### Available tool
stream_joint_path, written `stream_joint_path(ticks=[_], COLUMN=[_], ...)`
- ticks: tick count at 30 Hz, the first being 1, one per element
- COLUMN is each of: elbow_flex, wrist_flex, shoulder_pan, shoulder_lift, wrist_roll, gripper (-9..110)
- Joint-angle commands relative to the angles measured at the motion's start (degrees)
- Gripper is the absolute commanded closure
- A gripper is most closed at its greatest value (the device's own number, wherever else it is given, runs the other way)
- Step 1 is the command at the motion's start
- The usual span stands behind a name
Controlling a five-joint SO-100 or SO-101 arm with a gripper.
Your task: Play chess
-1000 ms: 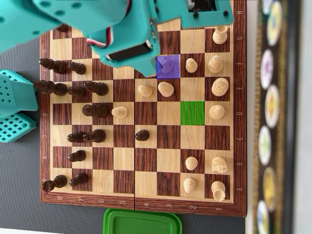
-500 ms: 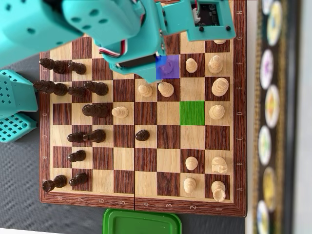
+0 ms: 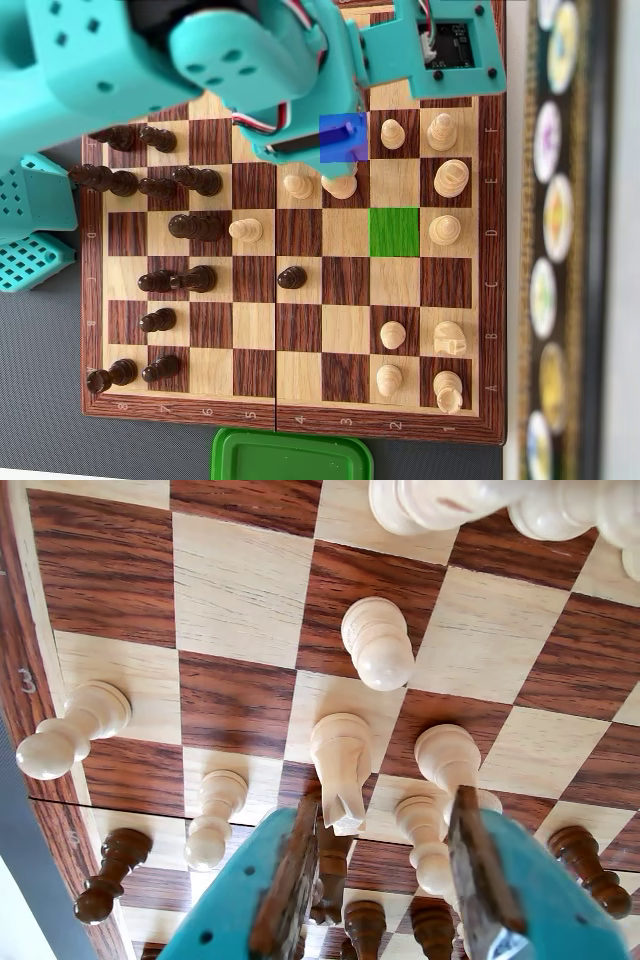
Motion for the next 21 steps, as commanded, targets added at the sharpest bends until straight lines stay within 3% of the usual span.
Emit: stream_joint_path(ticks=[1,21], elbow_flex=[-2.55,-1.85], wrist_flex=[-0.44,-0.35], shoulder_pan=[0.62,0.09], shoulder_lift=[0.35,0.26], wrist_roll=[-0.26,-0.35], gripper=[86,86])
